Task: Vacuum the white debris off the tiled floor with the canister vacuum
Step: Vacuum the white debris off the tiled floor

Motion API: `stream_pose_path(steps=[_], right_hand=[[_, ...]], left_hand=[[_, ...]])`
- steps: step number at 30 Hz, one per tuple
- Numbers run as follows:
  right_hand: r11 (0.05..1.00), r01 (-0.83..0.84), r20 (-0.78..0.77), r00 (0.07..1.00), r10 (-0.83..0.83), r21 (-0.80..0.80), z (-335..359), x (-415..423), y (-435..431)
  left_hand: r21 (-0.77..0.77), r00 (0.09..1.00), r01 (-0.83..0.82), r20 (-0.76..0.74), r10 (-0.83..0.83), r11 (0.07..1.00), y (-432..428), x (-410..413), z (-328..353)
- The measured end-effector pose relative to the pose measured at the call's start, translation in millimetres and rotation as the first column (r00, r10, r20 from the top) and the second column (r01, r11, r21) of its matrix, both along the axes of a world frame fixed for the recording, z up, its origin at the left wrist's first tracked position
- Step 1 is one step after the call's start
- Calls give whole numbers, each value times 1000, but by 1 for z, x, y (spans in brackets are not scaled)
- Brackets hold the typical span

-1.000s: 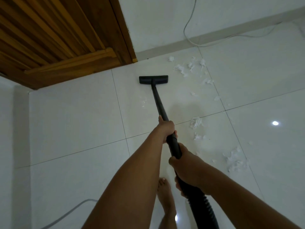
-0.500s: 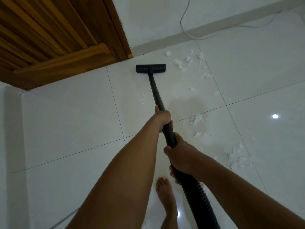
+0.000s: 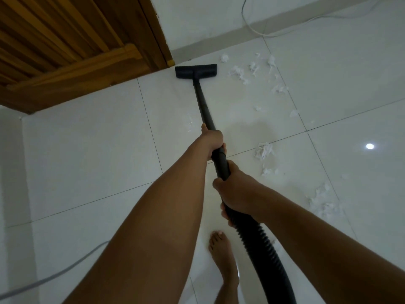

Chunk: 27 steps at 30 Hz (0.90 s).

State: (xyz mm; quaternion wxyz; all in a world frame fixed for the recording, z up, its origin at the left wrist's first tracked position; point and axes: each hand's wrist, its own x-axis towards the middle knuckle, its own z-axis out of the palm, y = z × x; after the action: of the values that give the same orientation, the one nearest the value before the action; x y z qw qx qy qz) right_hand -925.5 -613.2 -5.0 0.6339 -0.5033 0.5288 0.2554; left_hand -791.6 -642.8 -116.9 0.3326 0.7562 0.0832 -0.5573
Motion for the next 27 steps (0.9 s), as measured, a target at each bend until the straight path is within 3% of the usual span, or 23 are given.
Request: stream_pose_path(steps=[16, 27], right_hand=[[995, -88, -67, 994, 85, -47, 48, -146, 64], [988, -137, -27, 990, 135, -73, 86, -227, 91]], left_hand=[[30, 993, -16, -117, 20, 999, 66, -152, 29], [12, 989, -14, -149, 16, 1000, 96, -232, 52]])
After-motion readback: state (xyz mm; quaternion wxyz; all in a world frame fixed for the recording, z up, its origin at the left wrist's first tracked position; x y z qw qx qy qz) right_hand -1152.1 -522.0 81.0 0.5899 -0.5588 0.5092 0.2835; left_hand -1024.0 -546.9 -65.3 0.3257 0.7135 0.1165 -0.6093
